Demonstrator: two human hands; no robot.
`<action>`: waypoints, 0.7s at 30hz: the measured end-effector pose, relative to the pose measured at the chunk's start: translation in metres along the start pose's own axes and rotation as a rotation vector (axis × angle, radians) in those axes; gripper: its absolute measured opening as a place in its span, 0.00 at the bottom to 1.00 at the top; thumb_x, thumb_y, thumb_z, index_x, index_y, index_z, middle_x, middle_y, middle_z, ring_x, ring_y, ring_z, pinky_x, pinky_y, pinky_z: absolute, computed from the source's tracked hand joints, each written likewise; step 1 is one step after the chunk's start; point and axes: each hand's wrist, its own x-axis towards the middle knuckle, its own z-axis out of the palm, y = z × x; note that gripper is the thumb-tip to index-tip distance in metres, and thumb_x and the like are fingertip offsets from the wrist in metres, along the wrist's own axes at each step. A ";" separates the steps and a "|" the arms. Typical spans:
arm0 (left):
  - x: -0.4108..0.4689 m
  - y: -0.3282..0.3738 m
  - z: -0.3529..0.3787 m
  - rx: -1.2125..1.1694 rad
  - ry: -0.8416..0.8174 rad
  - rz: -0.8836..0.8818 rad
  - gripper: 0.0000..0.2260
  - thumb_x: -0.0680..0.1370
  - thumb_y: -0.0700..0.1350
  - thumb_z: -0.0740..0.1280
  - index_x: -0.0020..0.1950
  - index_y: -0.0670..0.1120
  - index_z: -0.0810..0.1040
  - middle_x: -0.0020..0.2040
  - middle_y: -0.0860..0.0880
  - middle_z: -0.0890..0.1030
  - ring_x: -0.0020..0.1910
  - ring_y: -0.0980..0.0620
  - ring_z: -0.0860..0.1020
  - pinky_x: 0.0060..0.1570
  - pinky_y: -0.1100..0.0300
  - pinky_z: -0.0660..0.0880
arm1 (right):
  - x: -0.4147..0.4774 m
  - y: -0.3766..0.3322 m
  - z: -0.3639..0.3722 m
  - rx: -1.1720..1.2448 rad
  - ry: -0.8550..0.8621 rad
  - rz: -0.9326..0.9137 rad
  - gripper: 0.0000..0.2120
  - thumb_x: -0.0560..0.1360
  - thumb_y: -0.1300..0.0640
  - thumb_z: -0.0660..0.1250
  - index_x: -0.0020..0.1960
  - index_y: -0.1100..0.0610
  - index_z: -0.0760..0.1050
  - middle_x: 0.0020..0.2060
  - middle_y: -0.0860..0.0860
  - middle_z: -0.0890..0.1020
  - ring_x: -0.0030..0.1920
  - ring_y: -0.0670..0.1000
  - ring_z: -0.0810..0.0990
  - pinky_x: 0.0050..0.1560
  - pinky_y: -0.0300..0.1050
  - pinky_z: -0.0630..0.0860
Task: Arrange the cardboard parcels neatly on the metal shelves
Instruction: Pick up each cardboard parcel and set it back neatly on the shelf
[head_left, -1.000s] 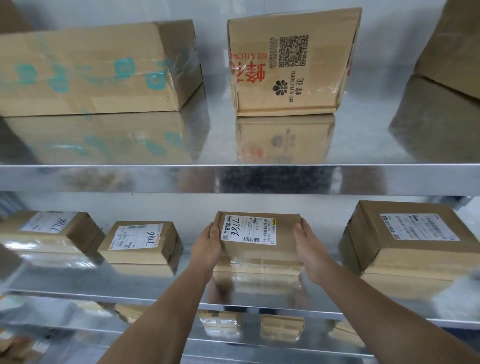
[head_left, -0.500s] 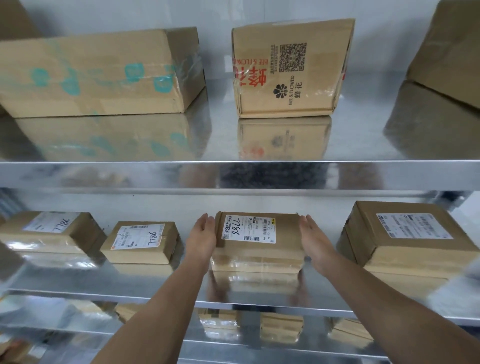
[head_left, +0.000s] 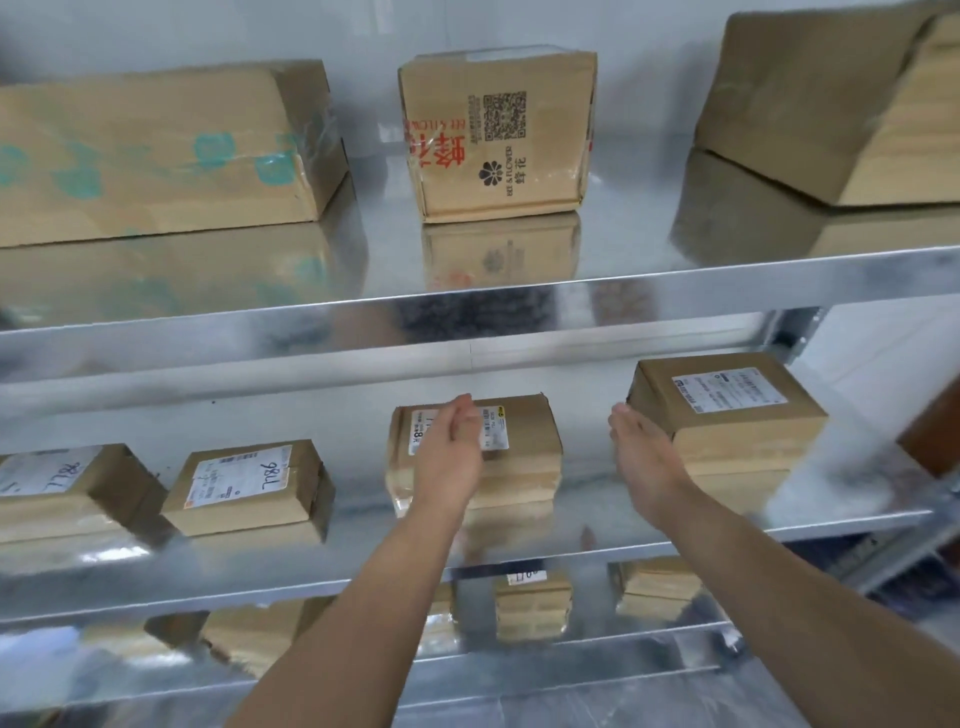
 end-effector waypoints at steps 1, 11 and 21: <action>-0.005 -0.001 0.009 -0.012 -0.033 -0.008 0.14 0.85 0.51 0.60 0.71 0.53 0.75 0.65 0.54 0.76 0.63 0.55 0.73 0.69 0.59 0.66 | -0.005 0.000 -0.006 0.004 0.009 -0.012 0.18 0.82 0.39 0.55 0.61 0.47 0.77 0.54 0.51 0.78 0.53 0.52 0.75 0.54 0.48 0.70; -0.018 0.019 0.109 -0.018 -0.159 -0.047 0.17 0.85 0.49 0.62 0.73 0.50 0.74 0.66 0.54 0.75 0.62 0.56 0.72 0.68 0.60 0.66 | 0.013 -0.010 -0.113 -0.060 0.213 -0.096 0.23 0.87 0.48 0.49 0.79 0.55 0.66 0.76 0.53 0.69 0.74 0.58 0.67 0.72 0.50 0.62; -0.012 0.046 0.235 0.102 -0.155 -0.128 0.21 0.86 0.53 0.58 0.79 0.51 0.67 0.78 0.50 0.68 0.76 0.47 0.67 0.76 0.52 0.60 | 0.097 -0.007 -0.244 -0.075 0.255 -0.016 0.15 0.85 0.52 0.50 0.56 0.57 0.73 0.49 0.58 0.77 0.44 0.55 0.71 0.46 0.50 0.68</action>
